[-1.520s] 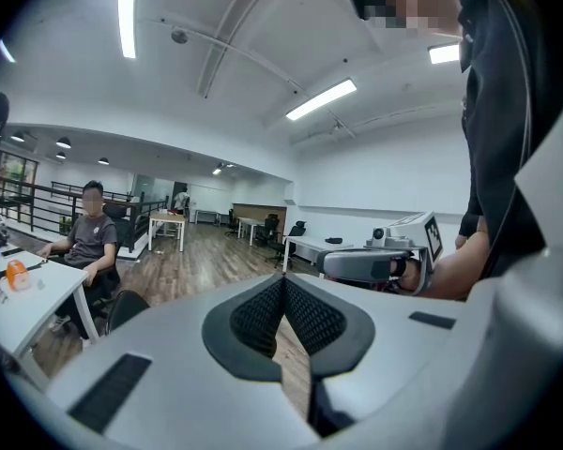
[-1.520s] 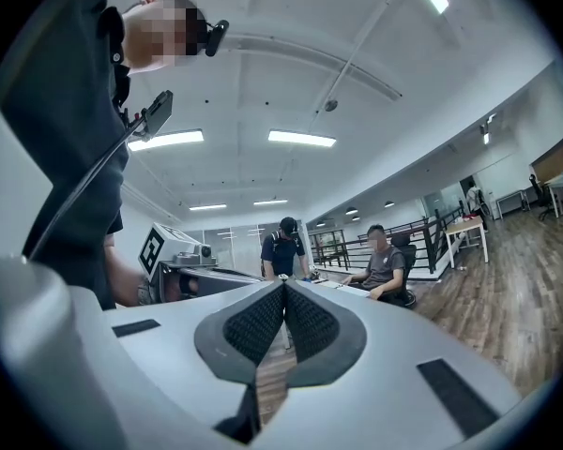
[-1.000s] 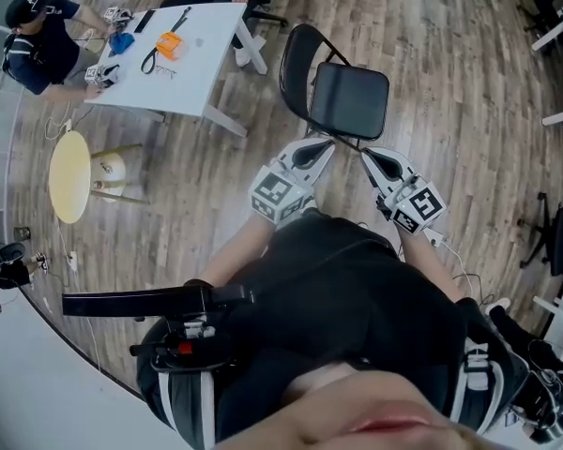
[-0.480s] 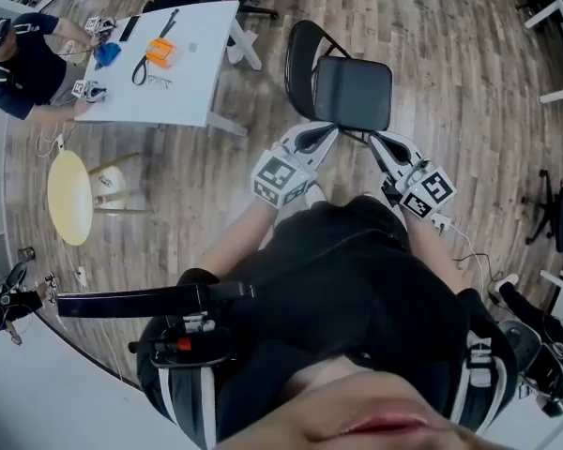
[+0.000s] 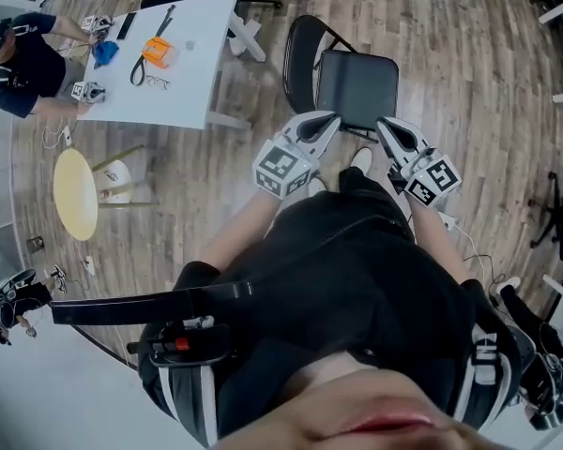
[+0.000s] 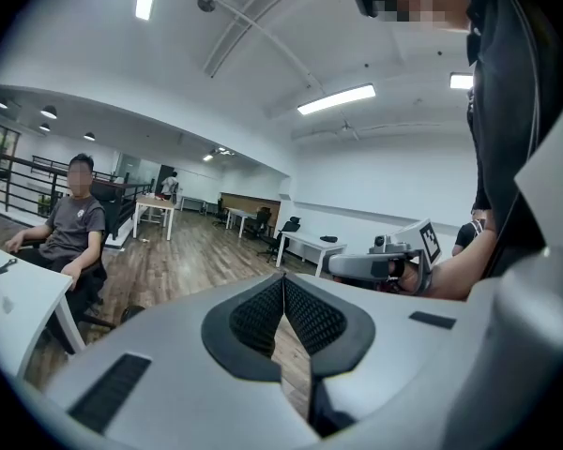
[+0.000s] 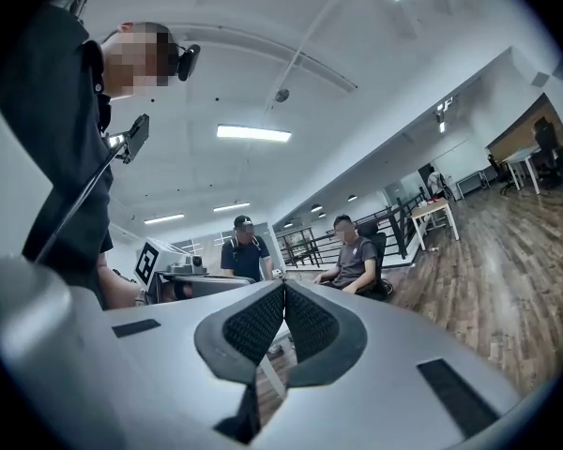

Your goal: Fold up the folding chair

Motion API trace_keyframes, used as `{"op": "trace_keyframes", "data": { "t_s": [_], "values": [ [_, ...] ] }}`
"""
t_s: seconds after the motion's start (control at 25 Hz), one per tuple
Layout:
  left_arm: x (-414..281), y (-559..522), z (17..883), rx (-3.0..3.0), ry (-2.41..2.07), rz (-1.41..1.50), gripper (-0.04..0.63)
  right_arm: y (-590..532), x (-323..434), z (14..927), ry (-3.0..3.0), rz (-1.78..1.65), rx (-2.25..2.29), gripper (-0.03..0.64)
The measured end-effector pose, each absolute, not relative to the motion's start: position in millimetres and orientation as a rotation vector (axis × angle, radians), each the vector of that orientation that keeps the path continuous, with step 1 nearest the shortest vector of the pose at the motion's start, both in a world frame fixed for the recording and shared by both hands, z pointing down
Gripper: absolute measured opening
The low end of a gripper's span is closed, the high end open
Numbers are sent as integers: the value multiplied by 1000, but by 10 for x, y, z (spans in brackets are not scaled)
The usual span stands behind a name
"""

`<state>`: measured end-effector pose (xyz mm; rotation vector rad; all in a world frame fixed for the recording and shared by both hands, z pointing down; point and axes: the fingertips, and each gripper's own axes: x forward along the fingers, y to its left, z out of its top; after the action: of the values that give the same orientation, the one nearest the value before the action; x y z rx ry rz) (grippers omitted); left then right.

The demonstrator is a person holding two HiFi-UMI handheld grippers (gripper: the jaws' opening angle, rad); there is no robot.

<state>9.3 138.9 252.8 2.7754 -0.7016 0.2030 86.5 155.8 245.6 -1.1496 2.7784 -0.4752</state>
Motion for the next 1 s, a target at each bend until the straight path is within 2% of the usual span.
{"op": "trace_keyframes", "data": {
  "t_s": [0.56, 0.84, 0.92, 1.0],
  "values": [
    [698, 591, 2817, 2658, -807, 301, 6, 636, 1443, 2773, 2838, -495, -1042, 11],
    [577, 163, 3389, 2477, -807, 423, 8, 322, 1441, 3313, 2860, -629, -1002, 11],
    [436, 38, 3667, 2393, -779, 506, 35, 226, 1440, 3580, 2845, -685, -1038, 11],
    [239, -111, 3905, 2338, -777, 590, 98, 134, 1412, 3874, 2835, -749, -1063, 12]
  ]
}}
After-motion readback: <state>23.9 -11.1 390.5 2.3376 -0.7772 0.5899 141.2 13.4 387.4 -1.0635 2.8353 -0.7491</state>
